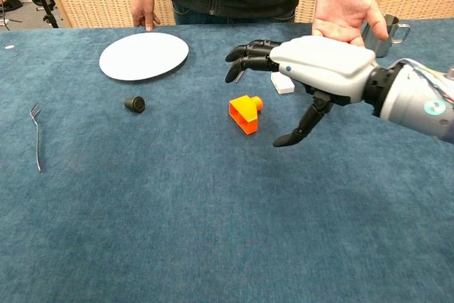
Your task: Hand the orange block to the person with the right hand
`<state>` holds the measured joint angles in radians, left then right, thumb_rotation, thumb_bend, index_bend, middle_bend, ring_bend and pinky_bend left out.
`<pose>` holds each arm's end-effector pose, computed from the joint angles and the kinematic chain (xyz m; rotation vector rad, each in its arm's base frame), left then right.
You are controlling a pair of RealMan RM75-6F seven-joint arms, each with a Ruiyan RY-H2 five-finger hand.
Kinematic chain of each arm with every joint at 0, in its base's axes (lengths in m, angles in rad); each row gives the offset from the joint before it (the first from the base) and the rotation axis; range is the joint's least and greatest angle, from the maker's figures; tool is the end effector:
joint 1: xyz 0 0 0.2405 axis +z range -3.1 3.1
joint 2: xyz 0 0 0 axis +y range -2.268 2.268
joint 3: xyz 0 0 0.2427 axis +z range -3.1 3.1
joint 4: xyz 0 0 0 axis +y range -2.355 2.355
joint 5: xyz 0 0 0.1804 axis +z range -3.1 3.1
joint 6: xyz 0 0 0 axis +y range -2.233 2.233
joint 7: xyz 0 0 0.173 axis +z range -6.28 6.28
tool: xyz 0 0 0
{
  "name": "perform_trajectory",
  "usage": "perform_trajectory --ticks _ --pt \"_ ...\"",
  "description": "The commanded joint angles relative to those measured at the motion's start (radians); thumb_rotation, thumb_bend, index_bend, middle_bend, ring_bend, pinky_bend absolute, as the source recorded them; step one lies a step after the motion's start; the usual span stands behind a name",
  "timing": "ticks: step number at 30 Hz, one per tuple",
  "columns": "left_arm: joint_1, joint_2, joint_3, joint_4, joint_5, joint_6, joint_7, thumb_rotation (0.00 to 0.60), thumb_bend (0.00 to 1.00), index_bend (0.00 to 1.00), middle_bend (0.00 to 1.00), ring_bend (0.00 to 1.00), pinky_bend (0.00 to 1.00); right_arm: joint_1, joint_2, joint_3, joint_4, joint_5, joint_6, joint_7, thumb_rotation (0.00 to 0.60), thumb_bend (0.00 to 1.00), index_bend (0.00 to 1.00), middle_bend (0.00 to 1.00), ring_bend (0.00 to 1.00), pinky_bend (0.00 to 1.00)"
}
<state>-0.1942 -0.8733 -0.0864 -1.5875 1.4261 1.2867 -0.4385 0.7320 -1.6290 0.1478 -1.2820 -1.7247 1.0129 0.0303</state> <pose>-0.2972 0.2455 0.2451 -1.3345 -1.1085 -0.9870 -0.0891 -0.3258 -0.0193 2.1573 -0.6650 1.2422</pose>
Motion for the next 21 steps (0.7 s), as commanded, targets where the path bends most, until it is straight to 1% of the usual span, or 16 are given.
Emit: perform_trajectory --ticks 1,6,9,14,18,21 --pt "-0.002 0.001 0.0 0.001 -0.002 -0.005 -0.002 0.6 0.0 0.0 0.0 0.0 0.0 0.041 -0.047 0.038 0.054 0.084 -0.08 -0.068 0.6 0.15 0.16 0.06 0.06 0.21" --pt "-0.006 0.009 0.008 0.003 0.015 -0.015 -0.025 0.6 0.0 0.0 0.0 0.0 0.0 0.078 -0.098 0.069 0.126 0.167 -0.137 -0.153 0.6 0.16 0.16 0.06 0.06 0.21" --pt "-0.007 0.011 0.01 0.005 0.018 -0.017 -0.035 0.6 0.0 0.0 0.0 0.0 0.0 0.092 -0.113 0.078 0.15 0.204 -0.162 -0.178 0.6 0.18 0.16 0.06 0.06 0.21" --pt "-0.014 0.011 0.01 0.011 0.012 -0.032 -0.041 0.6 0.0 0.0 0.0 0.0 0.0 0.111 -0.133 0.081 0.187 0.248 -0.194 -0.204 0.6 0.2 0.16 0.11 0.07 0.21" --pt "-0.023 0.011 0.009 0.014 0.004 -0.05 -0.046 0.6 0.0 0.0 0.0 0.0 0.0 0.13 -0.155 0.077 0.22 0.276 -0.218 -0.221 0.6 0.21 0.16 0.12 0.07 0.21" --pt "-0.027 0.012 0.007 0.018 -0.002 -0.058 -0.056 0.6 0.0 0.0 0.0 0.0 0.0 0.144 -0.172 0.078 0.245 0.29 -0.228 -0.231 0.6 0.21 0.16 0.12 0.1 0.23"
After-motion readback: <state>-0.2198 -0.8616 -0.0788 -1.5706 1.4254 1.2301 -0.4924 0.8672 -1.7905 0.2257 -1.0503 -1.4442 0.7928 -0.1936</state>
